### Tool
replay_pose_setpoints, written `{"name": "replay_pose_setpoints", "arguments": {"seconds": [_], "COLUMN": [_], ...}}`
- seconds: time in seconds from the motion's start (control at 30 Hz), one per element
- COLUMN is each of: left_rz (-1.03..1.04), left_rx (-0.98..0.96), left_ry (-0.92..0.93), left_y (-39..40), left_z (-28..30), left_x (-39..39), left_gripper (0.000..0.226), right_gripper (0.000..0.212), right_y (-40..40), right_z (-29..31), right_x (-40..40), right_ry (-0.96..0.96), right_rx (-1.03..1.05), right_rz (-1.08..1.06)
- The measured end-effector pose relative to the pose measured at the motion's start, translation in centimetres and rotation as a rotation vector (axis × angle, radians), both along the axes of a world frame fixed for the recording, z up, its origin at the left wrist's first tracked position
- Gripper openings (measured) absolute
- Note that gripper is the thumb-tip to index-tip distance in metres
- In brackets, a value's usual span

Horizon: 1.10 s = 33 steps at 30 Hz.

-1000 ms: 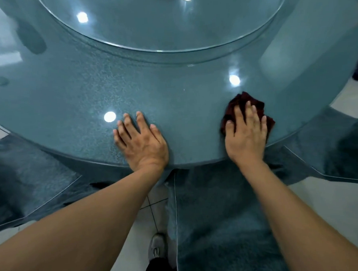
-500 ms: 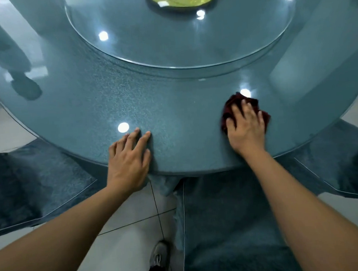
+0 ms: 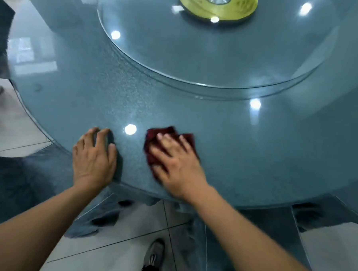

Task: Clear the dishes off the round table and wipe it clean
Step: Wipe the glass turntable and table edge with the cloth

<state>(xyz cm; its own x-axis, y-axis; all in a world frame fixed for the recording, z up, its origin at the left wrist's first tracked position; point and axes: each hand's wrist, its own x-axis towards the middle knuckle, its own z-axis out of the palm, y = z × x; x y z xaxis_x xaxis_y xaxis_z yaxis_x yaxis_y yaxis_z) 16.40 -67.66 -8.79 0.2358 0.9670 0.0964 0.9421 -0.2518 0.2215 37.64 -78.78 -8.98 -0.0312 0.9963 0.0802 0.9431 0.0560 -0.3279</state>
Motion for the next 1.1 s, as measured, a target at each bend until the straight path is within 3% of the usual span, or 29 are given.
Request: {"name": "replay_pose_setpoints", "arguments": {"seconds": [0.1, 0.2, 0.27, 0.37, 0.43, 0.5, 0.6, 0.8, 0.93, 1.1], "left_rz": [0.176, 0.048, -0.016, 0.008, 0.002, 0.004, 0.014, 0.007, 0.021, 0.031], "left_rx": [-0.011, -0.037, -0.049, -0.038, -0.035, -0.049, -0.049, -0.014, -0.005, -0.031], "left_ry": [-0.1, -0.017, 0.006, -0.025, -0.015, -0.011, 0.011, -0.01, -0.012, -0.011], "left_y": [5.2, 9.7, 11.4, 11.6, 11.6, 11.7, 11.7, 11.9, 12.1, 12.1], "left_z": [0.2, 0.4, 0.1, -0.2, -0.3, -0.3, -0.5, -0.7, -0.8, -0.6], "left_x": [-0.8, -2.2, -3.1, -3.2, -3.1, -3.1, -3.1, -3.3, -3.4, -3.3], "left_gripper": [0.06, 0.063, 0.064, 0.062, 0.061, 0.061, 0.059, 0.057, 0.056, 0.056], "right_gripper": [0.054, 0.054, 0.054, 0.061, 0.065, 0.066, 0.06, 0.057, 0.056, 0.057], "right_y": [-0.5, -0.1, 0.9, 3.8, 6.9, 10.6, 16.6, 25.9, 25.8, 17.5], "right_z": [-0.2, -0.7, -1.1, -1.1, -1.0, -0.7, -0.2, -0.2, -0.3, -0.8], "right_x": [-6.0, -3.8, 0.6, 7.9, 9.3, 8.0, 3.1, -9.3, -8.7, -2.6], "right_ry": [0.031, 0.036, -0.002, -0.075, -0.067, -0.038, -0.027, -0.03, -0.007, 0.006], "right_rx": [-0.012, 0.022, 0.04, 0.016, -0.039, -0.063, -0.088, -0.054, -0.029, -0.01], "right_rz": [0.152, 0.116, -0.095, -0.662, -0.967, -1.123, -1.016, -0.395, -0.317, -0.484]}}
